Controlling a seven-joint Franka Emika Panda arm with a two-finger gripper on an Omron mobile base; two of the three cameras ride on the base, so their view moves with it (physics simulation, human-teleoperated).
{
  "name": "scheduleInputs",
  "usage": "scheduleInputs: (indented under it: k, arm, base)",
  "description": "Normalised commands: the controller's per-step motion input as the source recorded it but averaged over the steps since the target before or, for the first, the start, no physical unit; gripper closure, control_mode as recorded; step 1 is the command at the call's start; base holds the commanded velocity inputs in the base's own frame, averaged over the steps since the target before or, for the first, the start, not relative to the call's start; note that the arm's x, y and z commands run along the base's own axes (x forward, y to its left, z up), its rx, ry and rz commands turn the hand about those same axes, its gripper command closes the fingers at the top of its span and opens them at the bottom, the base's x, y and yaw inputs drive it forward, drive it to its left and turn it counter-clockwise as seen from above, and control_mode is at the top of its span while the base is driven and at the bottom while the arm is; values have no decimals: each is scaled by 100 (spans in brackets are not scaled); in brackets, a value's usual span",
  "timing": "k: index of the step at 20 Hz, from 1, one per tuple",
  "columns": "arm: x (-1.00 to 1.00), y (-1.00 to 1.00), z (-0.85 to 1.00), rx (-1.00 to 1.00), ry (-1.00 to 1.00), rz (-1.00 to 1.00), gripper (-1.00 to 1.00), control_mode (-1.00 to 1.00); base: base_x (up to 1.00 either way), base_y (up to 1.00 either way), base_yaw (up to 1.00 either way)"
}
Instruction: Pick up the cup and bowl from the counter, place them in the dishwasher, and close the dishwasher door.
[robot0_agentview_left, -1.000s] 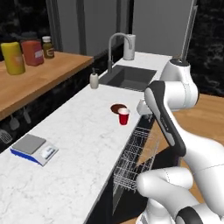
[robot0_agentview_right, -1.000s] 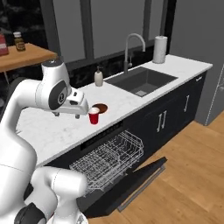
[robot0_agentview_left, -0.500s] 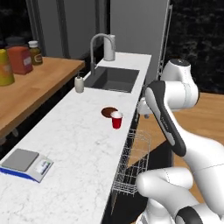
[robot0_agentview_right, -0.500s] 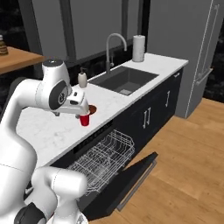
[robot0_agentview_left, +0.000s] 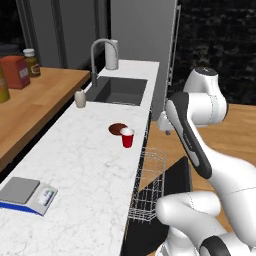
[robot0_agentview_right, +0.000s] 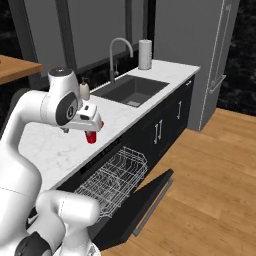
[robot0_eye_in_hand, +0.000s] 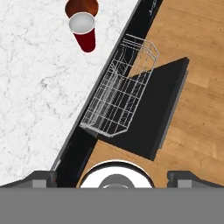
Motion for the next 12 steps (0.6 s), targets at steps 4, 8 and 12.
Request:
scheduleInputs:
  k: [4, 8, 12]
  arm:
    - [0, 0, 0, 0, 0, -1, -100, -100]
    - [0, 0, 0, 0, 0, 0, -100, -100]
    - [21, 6, -9, 0, -1, 0, -100, -100]
  base:
    - [0, 0, 0]
    - [0, 0, 0]
    - [0, 0, 0]
